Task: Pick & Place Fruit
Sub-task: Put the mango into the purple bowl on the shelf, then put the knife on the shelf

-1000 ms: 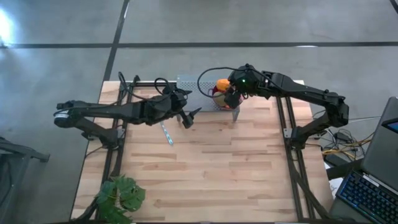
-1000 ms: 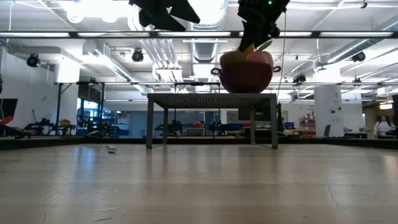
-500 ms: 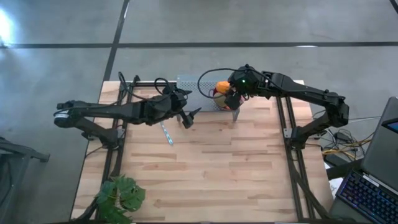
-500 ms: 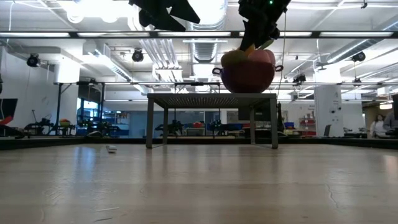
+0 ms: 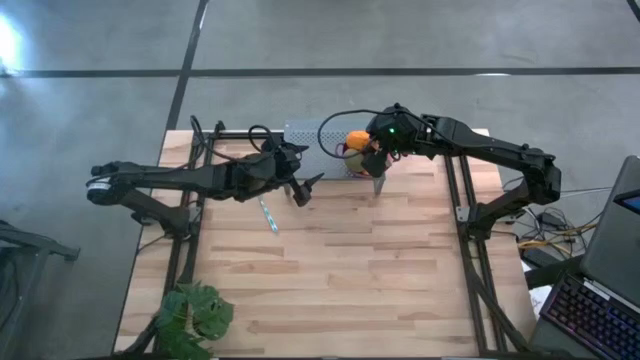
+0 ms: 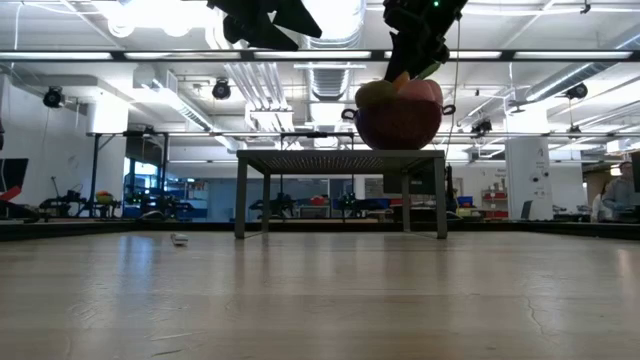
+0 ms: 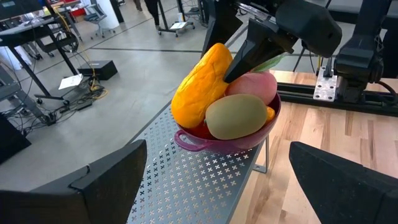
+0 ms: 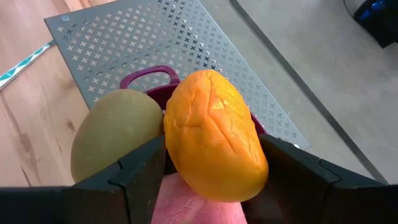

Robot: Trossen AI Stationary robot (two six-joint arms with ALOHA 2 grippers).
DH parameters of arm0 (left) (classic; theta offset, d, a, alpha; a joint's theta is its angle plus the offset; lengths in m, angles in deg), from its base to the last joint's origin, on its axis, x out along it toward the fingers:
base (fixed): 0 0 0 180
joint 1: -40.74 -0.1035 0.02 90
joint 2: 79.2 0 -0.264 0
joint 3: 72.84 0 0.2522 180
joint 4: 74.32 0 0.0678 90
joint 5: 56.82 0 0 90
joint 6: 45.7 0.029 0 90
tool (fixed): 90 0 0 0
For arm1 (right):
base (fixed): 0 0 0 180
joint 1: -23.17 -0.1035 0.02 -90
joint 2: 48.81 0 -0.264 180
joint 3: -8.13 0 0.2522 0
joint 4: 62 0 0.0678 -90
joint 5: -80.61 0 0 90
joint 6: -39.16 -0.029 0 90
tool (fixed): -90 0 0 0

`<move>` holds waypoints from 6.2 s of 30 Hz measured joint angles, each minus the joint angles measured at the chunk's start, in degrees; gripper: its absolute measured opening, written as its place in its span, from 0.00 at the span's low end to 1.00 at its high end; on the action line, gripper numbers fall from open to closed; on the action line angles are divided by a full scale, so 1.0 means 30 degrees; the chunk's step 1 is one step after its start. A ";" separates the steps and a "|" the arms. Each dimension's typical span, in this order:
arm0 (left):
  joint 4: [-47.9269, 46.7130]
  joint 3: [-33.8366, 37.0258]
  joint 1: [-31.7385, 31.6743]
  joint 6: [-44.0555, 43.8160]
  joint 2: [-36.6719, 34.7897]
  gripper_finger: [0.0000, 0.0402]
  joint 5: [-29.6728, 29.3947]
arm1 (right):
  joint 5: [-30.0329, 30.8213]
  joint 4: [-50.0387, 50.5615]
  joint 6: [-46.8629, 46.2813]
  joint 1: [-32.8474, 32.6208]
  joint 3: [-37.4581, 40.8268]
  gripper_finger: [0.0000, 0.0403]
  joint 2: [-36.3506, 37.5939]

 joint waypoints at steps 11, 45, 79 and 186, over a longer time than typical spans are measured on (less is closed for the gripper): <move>0.0001 0.0000 0.0000 -0.0003 0.0000 0.99 0.0000 | 0.0022 -0.0138 0.0370 0.0000 -0.0008 0.69 0.0051; -0.0078 -0.0130 -0.0007 -0.0061 0.0019 0.99 0.0001 | 0.0068 -0.1035 0.1853 -0.2737 -0.3611 0.32 0.0526; 0.8378 1.2308 -0.0055 0.3628 -1.1632 0.99 0.8480 | 0.0963 -1.1309 0.1343 -1.0499 1.8074 0.02 1.9936; -1.6132 0.1851 0.1026 -1.6464 0.3045 0.93 0.7156 | -0.1399 -1.1956 0.0807 -1.0491 2.5048 0.02 2.5740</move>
